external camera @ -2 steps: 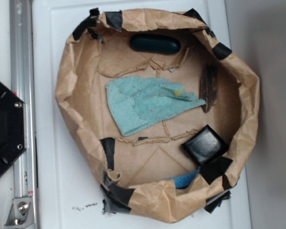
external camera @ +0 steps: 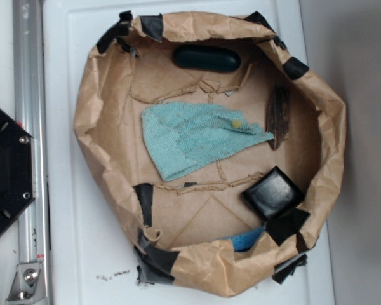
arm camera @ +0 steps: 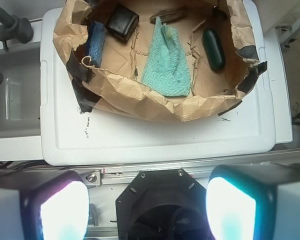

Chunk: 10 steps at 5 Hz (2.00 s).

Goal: Grab the blue cloth.

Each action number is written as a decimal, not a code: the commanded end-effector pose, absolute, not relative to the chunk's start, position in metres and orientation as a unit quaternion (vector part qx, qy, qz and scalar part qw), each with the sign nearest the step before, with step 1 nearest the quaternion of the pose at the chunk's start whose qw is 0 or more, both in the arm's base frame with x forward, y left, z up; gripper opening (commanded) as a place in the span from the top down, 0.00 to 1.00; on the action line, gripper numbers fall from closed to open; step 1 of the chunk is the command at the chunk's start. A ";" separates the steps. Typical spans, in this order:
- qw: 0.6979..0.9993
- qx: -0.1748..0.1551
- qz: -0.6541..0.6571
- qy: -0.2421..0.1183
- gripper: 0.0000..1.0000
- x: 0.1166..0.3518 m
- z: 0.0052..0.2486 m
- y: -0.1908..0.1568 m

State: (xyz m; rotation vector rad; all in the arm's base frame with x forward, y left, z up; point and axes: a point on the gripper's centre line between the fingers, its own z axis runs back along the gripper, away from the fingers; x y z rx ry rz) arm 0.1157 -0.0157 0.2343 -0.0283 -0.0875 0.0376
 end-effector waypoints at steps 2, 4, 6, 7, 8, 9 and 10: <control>0.998 0.016 -0.004 -0.057 0.00 0.163 0.195 0.010; 0.997 0.022 -0.070 -0.039 0.00 0.215 0.154 0.027; 0.998 -0.021 -0.058 -0.011 0.00 0.246 0.134 0.042; 0.997 -0.024 -0.074 0.017 0.00 0.251 0.096 0.042; 0.988 -0.022 -0.143 0.062 0.00 0.244 0.046 0.026; 0.972 -0.038 -0.214 0.088 0.00 0.241 0.022 0.014; 0.971 -0.040 -0.216 0.098 0.00 0.240 0.019 0.013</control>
